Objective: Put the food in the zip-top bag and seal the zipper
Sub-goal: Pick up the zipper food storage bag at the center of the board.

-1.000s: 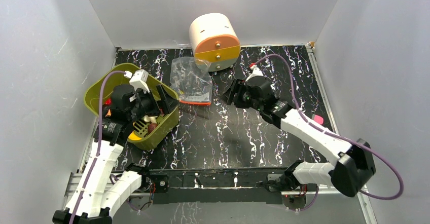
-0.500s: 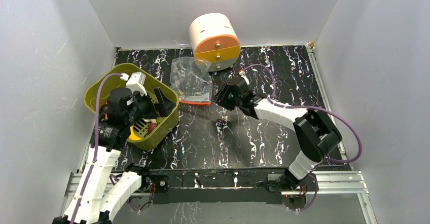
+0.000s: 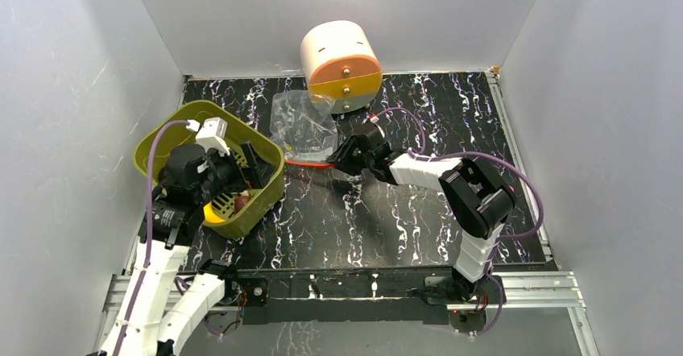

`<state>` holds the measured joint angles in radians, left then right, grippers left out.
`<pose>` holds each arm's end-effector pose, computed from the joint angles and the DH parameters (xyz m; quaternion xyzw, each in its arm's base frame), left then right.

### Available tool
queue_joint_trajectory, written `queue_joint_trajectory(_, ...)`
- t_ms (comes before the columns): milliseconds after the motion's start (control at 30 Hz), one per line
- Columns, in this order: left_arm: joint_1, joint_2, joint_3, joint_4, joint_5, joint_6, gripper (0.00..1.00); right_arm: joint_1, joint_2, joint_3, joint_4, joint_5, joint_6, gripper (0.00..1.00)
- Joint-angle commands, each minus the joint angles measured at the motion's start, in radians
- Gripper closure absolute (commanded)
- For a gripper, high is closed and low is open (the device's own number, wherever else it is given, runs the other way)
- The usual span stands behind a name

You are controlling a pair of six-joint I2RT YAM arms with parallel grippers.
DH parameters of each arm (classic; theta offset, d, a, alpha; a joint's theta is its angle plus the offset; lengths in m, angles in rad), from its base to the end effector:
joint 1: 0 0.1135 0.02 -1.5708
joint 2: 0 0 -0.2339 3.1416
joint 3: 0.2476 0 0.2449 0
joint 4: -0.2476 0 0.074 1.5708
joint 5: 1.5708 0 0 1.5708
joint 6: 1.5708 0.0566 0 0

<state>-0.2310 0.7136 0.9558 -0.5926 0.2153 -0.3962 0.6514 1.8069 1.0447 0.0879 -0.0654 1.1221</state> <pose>0.1731 -0.0531 0.3374 -0.0059 0.8171 -0.2595 0.5148 0.3078 0.2393 0.1389 0.1963 0.8792 0.3543 0.2509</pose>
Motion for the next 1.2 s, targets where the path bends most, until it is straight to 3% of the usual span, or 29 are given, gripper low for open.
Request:
queue_joint_trajectory(0, 0.007, -0.015, 0.026, -0.012, -0.015, 0.008, 0.02, -0.004, 0.011, 0.049, 0.068, -0.014, 0.018, 0.71)
queue_joint_trajectory(333, 0.007, 0.004, -0.008, -0.009, 0.031, 0.008, 0.02, -0.005, -0.025, 0.013, 0.095, -0.002, -0.008, 1.00)
queue_joint_trajectory(600, 0.007, -0.033, -0.057, 0.064, 0.185, 0.006, 0.02, -0.005, -0.134, -0.010, 0.066, 0.047, -0.077, 1.00)
queue_joint_trajectory(767, 0.007, -0.046, -0.092, 0.123, 0.263, -0.004, 0.07, -0.005, -0.240, -0.038, 0.019, 0.109, -0.141, 1.00)
queue_joint_trajectory(1167, 0.007, -0.003, -0.071, 0.177, 0.257, 0.128, 0.16, -0.004, -0.523, -0.105, -0.162, 0.079, -0.347, 1.00)
